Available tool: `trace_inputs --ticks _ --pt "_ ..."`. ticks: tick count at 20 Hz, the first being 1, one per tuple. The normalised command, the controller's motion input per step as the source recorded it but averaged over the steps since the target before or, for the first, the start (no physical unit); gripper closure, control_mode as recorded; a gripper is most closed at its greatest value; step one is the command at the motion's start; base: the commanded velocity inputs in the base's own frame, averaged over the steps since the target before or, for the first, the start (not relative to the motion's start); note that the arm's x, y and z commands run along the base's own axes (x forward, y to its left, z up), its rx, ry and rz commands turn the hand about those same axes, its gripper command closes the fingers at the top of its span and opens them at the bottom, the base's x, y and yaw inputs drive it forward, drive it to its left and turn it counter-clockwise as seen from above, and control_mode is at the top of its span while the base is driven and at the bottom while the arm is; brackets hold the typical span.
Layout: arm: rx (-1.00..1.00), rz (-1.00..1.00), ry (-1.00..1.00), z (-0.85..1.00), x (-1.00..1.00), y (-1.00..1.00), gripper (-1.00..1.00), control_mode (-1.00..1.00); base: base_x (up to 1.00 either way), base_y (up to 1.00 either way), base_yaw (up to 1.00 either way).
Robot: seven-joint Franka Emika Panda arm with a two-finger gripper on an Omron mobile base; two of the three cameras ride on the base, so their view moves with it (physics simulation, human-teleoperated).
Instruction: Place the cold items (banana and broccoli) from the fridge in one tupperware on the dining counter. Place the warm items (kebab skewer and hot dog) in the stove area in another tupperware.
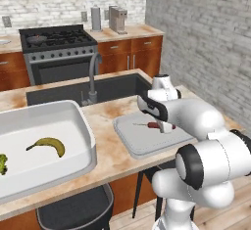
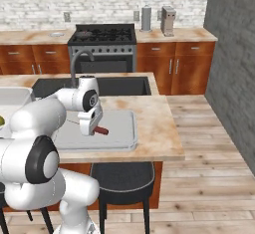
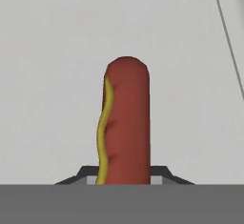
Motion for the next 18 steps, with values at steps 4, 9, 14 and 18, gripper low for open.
trace_inputs --ticks 4,9,14,18 --pt "0.00 0.00 0.00 -0.28 0.00 0.00 1.00 -1.00 0.00 0.00 0.00" --pt "-0.02 0.00 -0.01 -0.37 0.00 0.03 -1.00 -1.00 0.00 0.00 0.00" --pt "0.05 0.00 -0.17 -0.04 -0.23 0.00 -1.00 -1.00 0.00 0.00 0.00" --pt "0.05 -0.06 -0.11 0.33 -0.37 -0.01 -1.00 -1.00 0.00 0.00 0.00"
